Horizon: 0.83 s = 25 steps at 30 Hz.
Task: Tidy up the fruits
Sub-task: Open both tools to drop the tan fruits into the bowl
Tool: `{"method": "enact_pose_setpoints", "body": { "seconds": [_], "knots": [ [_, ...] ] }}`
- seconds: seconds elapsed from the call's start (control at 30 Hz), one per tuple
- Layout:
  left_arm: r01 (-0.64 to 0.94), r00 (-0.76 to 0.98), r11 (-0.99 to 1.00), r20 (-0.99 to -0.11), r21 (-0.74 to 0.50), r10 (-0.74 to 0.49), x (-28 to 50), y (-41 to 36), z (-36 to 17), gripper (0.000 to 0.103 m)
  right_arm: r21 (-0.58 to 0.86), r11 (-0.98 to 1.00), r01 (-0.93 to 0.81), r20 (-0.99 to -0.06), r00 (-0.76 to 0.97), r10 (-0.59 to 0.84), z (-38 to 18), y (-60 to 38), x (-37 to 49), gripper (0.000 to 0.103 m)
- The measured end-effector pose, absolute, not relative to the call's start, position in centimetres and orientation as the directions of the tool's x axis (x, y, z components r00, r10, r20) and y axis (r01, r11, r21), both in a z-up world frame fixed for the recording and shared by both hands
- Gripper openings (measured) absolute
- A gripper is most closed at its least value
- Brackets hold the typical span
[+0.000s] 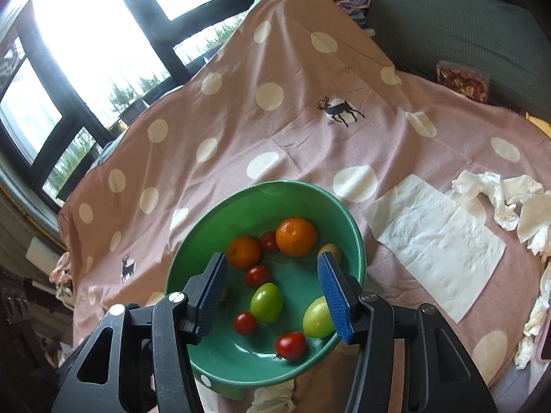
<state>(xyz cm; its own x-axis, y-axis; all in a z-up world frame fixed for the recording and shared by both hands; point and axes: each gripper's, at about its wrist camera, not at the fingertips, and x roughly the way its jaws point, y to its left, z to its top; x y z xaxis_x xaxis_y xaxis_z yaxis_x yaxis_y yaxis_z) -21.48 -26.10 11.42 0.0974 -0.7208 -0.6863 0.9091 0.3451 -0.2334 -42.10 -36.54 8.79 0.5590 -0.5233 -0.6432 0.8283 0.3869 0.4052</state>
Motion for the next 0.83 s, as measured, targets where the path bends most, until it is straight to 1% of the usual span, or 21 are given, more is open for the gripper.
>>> {"method": "enact_pose_setpoints", "body": {
  "seconds": [0.13, 0.3, 0.83],
  "knots": [
    [0.91, 0.128, 0.358, -0.677, -0.21, -0.725, -21.4, -25.4, 11.8, 0.101, 0.407, 0.403, 0.82, -0.631, 0.571, -0.525, 9.2, -36.3, -42.0, 0.056],
    [0.904, 0.105, 0.355, -0.678, -0.24, -0.727, -21.0, -25.1, 11.5, 0.101, 0.398, 0.405, 0.823, -0.63, 0.566, -0.532, 9.4, -36.0, -42.0, 0.056],
    [0.893, 0.113, 0.373, -0.675, -0.252, -0.729, -20.5, -24.2, 11.4, 0.101, 0.402, 0.393, 0.827, -0.646, 0.561, -0.518, 9.0, -36.2, -42.0, 0.056]
  ]
}}
